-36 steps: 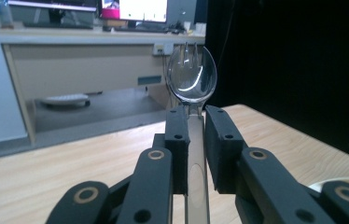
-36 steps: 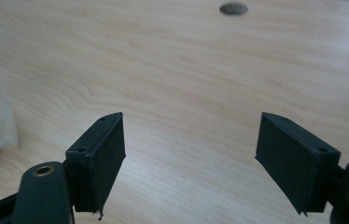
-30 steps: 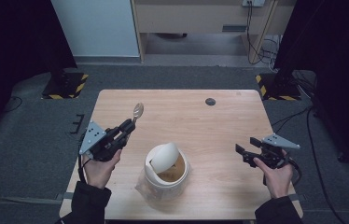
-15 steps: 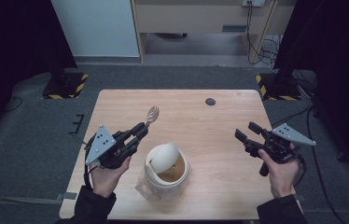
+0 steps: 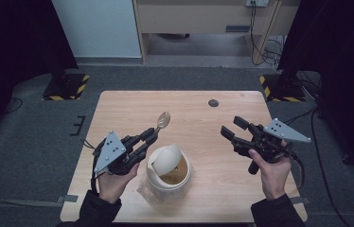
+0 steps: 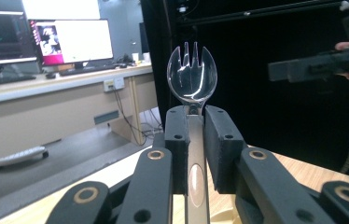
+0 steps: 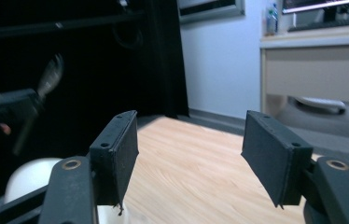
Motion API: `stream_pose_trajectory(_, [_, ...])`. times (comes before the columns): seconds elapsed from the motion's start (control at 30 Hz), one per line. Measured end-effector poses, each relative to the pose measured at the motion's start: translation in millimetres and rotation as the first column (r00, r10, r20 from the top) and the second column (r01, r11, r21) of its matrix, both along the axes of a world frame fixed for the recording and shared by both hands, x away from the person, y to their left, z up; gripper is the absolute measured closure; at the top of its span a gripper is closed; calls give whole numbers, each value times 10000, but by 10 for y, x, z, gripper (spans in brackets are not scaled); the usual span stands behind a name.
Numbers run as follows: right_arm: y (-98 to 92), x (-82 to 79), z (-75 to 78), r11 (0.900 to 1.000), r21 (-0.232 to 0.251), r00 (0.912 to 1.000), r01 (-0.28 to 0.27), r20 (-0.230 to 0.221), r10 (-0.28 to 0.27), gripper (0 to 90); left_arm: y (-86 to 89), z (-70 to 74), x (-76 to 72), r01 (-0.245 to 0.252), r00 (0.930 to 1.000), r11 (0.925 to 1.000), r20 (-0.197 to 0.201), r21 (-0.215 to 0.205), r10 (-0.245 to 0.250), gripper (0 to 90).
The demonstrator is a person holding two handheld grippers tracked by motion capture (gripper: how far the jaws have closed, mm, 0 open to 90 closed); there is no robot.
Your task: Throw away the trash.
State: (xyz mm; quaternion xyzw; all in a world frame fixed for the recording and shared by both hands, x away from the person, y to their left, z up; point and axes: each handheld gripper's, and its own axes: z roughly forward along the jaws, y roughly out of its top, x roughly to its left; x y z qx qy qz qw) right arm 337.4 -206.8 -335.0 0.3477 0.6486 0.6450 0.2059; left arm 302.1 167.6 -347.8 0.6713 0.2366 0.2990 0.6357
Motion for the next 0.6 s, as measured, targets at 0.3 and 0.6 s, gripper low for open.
stream_pose_trajectory(0.3, [251, -25, 120, 9972, 304, 9974, -686, 236, 679, 407, -116, 10, -46, 351, 9992, 9992, 208, 178, -354, 794])
stream_pose_trajectory(0.6, [453, -52, 187, 9885, 531, 9897, -1413, 306, 1398, 451, -235, -14, -71, 711, 9975, 9973, 47, 166, -711, 794])
